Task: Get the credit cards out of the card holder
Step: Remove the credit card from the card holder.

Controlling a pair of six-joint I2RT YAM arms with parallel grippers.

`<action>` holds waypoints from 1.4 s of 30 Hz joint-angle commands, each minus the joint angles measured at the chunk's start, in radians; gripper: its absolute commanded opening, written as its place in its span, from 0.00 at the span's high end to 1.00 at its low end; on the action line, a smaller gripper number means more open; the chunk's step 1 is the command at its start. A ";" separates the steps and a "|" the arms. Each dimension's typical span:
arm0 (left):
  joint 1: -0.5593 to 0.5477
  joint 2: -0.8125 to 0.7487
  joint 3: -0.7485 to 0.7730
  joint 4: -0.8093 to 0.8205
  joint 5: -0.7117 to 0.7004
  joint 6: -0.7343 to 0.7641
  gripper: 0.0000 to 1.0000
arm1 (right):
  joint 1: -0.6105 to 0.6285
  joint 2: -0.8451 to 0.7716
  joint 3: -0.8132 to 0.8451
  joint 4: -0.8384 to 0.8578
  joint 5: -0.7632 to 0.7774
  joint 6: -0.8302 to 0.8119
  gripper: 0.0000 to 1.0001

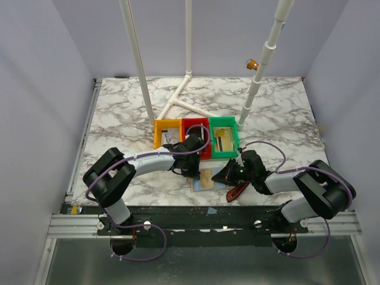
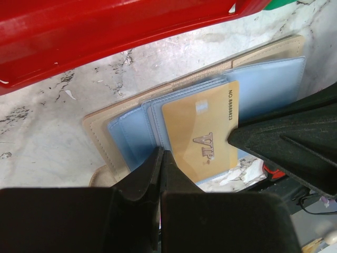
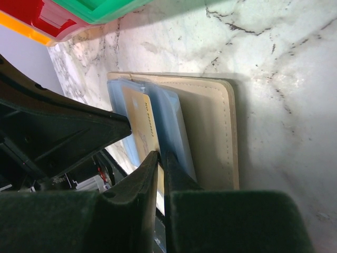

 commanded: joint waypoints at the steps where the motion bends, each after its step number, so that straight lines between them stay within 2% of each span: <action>1: 0.008 0.031 -0.011 -0.067 -0.049 0.029 1.00 | -0.006 0.014 -0.006 0.028 -0.020 -0.005 0.88; 6: 0.008 0.032 -0.012 -0.066 -0.049 0.030 1.00 | -0.005 0.021 -0.009 0.038 -0.022 0.000 0.99; 10: 0.008 0.032 -0.014 -0.071 -0.052 0.031 1.00 | -0.005 -0.002 -0.023 0.023 0.006 0.000 0.99; 24: 0.027 0.012 -0.047 -0.067 -0.057 0.035 1.00 | -0.032 -0.172 -0.019 -0.202 0.113 -0.097 0.99; 42: 0.029 0.005 -0.032 -0.074 -0.059 0.041 1.00 | -0.044 -0.292 -0.009 -0.349 0.150 -0.138 0.99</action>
